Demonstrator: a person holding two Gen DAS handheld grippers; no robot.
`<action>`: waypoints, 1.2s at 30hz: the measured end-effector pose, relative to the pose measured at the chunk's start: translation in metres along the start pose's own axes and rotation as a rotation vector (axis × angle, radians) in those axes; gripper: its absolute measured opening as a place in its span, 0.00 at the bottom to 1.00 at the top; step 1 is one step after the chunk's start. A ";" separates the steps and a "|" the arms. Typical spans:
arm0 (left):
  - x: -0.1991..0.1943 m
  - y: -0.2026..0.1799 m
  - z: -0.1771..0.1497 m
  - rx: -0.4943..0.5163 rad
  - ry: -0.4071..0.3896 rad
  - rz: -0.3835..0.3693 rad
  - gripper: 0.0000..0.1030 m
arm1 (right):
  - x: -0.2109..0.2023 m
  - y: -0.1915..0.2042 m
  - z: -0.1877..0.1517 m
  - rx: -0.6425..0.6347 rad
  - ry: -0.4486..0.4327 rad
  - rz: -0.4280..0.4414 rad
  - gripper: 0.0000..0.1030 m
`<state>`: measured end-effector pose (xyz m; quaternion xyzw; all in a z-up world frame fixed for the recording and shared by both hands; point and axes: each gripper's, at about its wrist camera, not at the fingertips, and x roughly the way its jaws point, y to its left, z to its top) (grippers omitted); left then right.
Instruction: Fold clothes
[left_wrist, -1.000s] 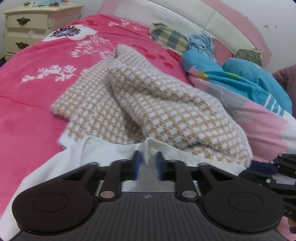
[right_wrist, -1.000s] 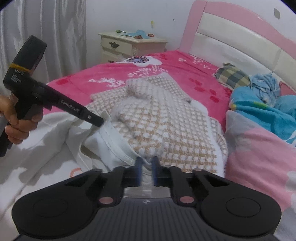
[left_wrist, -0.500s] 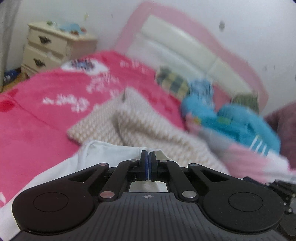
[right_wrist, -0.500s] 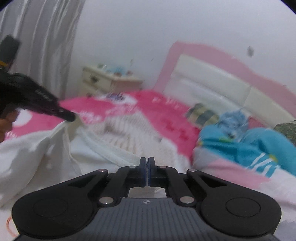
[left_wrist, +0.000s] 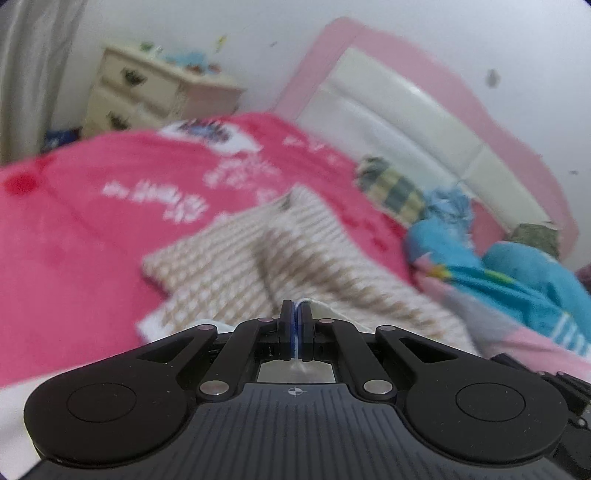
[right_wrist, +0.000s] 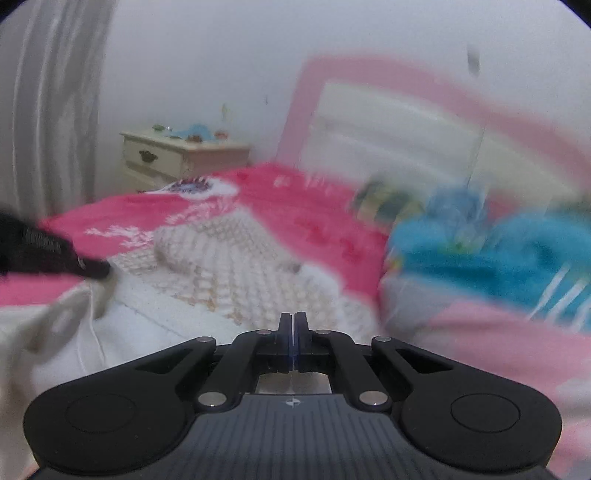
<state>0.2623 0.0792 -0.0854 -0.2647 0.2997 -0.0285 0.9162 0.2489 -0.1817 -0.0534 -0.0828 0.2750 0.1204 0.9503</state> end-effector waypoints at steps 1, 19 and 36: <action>0.004 0.002 0.000 -0.014 0.021 -0.002 0.03 | 0.003 -0.012 0.003 0.089 0.018 0.034 0.01; -0.066 0.002 0.011 0.012 0.124 -0.101 0.45 | -0.172 -0.124 -0.027 0.426 0.028 0.151 0.29; -0.196 -0.013 -0.011 0.311 0.187 -0.097 0.53 | -0.387 -0.068 -0.079 0.270 0.056 0.135 0.31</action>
